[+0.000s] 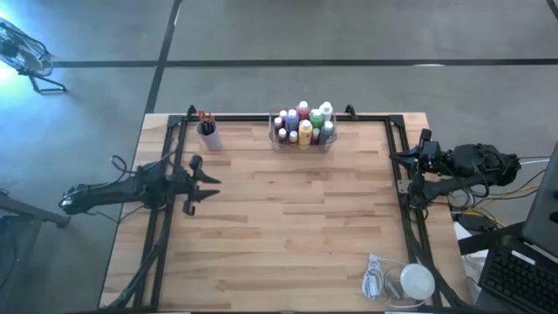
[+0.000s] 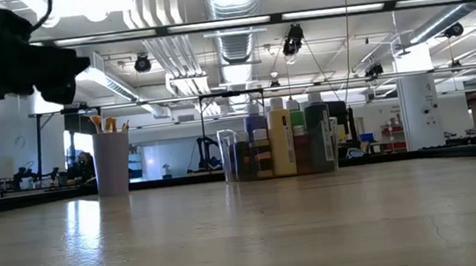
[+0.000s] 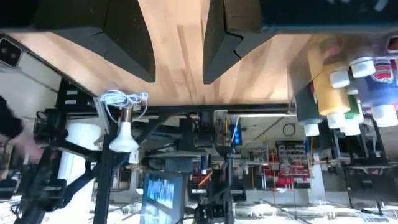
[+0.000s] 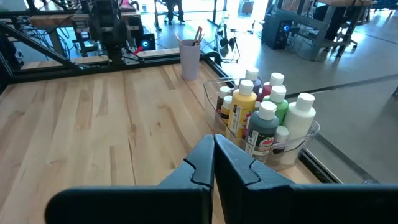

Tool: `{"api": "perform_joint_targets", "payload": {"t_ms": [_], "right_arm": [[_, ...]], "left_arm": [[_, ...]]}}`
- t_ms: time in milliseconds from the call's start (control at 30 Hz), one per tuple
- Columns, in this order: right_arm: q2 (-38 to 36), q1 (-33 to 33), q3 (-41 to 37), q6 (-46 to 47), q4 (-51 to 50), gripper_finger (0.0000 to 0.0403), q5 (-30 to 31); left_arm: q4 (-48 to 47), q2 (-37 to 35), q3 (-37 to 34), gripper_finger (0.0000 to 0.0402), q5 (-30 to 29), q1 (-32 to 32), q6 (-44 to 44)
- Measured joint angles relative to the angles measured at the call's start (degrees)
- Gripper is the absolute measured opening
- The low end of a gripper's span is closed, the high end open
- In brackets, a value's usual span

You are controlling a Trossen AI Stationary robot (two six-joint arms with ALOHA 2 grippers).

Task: Pick & Place Paint Supplies
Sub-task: Return to Home Position

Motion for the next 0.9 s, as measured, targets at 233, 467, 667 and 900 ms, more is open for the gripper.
{"api": "perform_joint_targets", "payload": {"t_ms": [233, 467, 667, 900], "right_arm": [[0.00, -0.02, 0.02, 0.00, 0.00, 0.0008, 0.02], [0.00, 0.00, 0.00, 0.00, -0.01, 0.0008, 0.00], [0.00, -0.02, 0.00, 0.00, 0.00, 0.0008, 0.00], [0.01, 0.00, -0.26, -0.10, 6.28, 0.0008, 3.63]], "left_arm": [[-4.36, 0.94, 0.29, 0.0140, -0.45, 0.00, -0.01], [-4.27, 1.05, 0.24, 0.0140, -0.44, 0.00, 0.01], [-4.29, 1.05, 0.22, 0.0140, -0.44, 0.00, 0.01], [-4.31, 1.05, 0.20, 0.0140, -0.44, 0.00, 0.01]]}}
